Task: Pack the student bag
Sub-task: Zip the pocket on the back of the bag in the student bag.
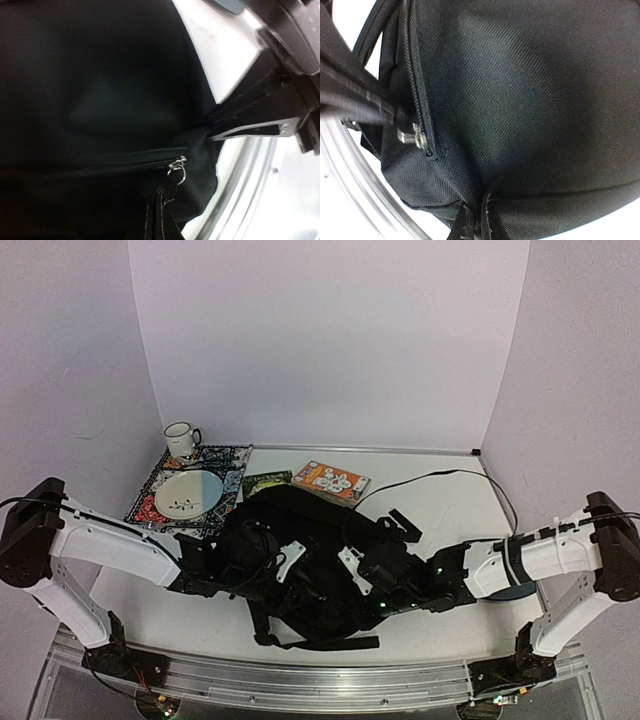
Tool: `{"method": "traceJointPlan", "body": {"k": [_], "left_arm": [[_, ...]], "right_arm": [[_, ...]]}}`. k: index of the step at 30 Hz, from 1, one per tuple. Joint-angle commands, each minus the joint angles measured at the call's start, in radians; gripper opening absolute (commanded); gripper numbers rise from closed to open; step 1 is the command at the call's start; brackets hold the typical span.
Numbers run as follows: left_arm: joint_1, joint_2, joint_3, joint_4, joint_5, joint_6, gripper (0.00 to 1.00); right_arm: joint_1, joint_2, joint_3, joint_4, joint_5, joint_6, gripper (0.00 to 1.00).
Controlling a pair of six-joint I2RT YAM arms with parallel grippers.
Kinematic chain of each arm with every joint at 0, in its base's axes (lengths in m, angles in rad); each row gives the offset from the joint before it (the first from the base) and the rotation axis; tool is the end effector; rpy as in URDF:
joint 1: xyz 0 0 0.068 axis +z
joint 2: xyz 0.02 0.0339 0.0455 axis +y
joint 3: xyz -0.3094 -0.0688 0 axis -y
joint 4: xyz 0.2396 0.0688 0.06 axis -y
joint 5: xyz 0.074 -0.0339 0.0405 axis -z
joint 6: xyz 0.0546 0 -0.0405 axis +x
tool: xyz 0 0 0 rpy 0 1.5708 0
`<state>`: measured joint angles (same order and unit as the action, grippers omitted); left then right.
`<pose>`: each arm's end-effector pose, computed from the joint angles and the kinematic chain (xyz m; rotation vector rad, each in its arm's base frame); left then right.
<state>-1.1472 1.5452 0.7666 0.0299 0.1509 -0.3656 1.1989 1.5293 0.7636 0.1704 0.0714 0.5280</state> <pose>0.1235 -0.2938 0.2101 1.0279 2.2789 -0.8848 0.1228 0.3040 0.2278 -0.7194 2.1966 0.8782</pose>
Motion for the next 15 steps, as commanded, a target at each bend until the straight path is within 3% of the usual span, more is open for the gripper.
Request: {"method": "traceJointPlan", "body": {"k": [1, 8, 15], "left_arm": [[0.006, -0.087, 0.019, -0.116, -0.287, -0.054, 0.0], [0.062, -0.115, 0.014, -0.219, -0.481, -0.147, 0.0], [0.199, -0.18, -0.039, -0.299, -0.584, -0.259, 0.0]], "right_arm": [[-0.013, -0.083, -0.016, -0.16, 0.1, 0.023, 0.0], [-0.036, -0.179, -0.05, -0.297, 0.185, 0.102, 0.0], [-0.105, -0.292, -0.095, -0.416, 0.254, 0.198, 0.0]]}}
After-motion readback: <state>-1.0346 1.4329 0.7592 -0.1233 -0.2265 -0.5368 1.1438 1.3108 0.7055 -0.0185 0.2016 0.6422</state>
